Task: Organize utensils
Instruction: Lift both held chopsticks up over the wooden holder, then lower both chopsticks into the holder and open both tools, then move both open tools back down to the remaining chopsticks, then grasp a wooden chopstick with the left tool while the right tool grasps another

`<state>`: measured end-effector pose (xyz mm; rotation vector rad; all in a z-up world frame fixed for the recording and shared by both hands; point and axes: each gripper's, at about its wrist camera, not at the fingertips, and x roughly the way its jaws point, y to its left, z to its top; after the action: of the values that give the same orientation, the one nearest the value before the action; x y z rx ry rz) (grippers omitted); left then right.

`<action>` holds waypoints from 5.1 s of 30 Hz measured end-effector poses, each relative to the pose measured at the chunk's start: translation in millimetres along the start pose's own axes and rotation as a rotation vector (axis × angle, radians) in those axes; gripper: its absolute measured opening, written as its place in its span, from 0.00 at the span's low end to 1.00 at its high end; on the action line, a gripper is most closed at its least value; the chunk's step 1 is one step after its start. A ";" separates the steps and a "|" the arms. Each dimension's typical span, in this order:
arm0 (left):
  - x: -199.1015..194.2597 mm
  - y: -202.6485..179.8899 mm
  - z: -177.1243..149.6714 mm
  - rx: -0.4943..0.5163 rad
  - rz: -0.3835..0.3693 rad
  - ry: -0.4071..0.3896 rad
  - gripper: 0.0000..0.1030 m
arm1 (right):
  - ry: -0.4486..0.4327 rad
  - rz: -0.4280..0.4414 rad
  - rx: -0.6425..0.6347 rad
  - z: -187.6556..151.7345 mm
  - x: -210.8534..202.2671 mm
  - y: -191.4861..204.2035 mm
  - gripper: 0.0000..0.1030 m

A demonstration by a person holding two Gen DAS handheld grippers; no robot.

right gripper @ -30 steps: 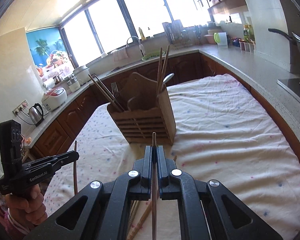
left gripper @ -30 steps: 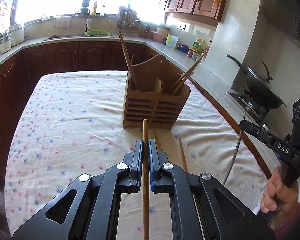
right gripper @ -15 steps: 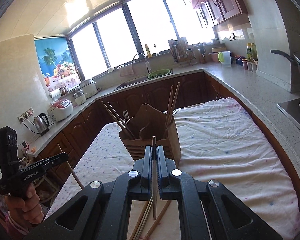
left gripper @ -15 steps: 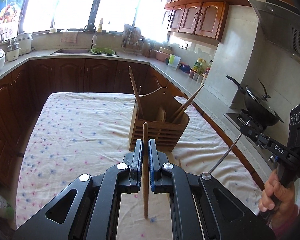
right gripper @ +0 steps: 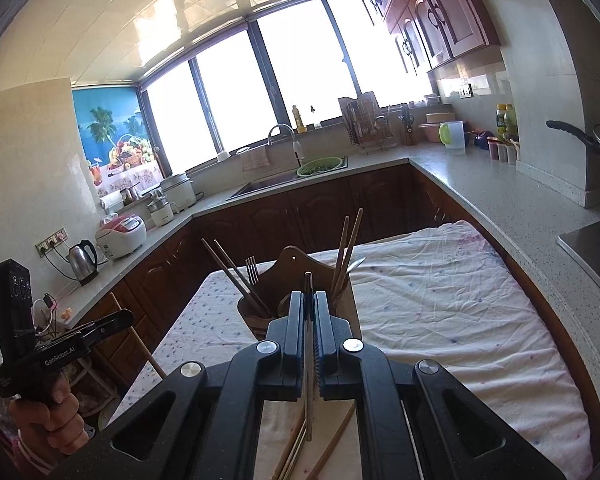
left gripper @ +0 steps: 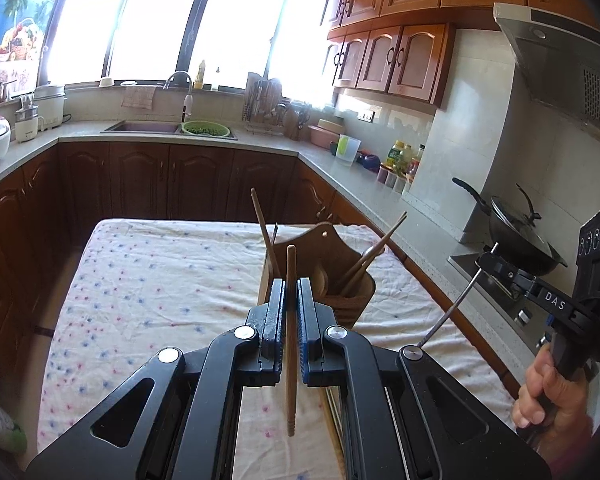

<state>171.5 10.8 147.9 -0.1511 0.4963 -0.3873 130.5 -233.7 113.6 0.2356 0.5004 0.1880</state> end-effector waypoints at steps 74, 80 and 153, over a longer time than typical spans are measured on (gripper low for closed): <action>67.4 25.9 -14.1 -0.159 0.145 -0.077 0.87 | -0.128 -0.021 0.162 11.4 46.2 -45.1 0.98; 62.5 25.9 -42.7 -0.161 0.144 -0.014 0.87 | -0.076 -0.051 0.181 -16.2 31.4 -49.5 0.99; 155.7 -15.7 -156.2 0.130 0.177 0.486 0.06 | 0.481 -0.241 -0.148 -146.4 158.6 -11.8 0.12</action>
<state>215.7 -72.8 -51.9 0.1172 0.9539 -0.2795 196.2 -182.0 -85.7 -0.0200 0.9820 0.0436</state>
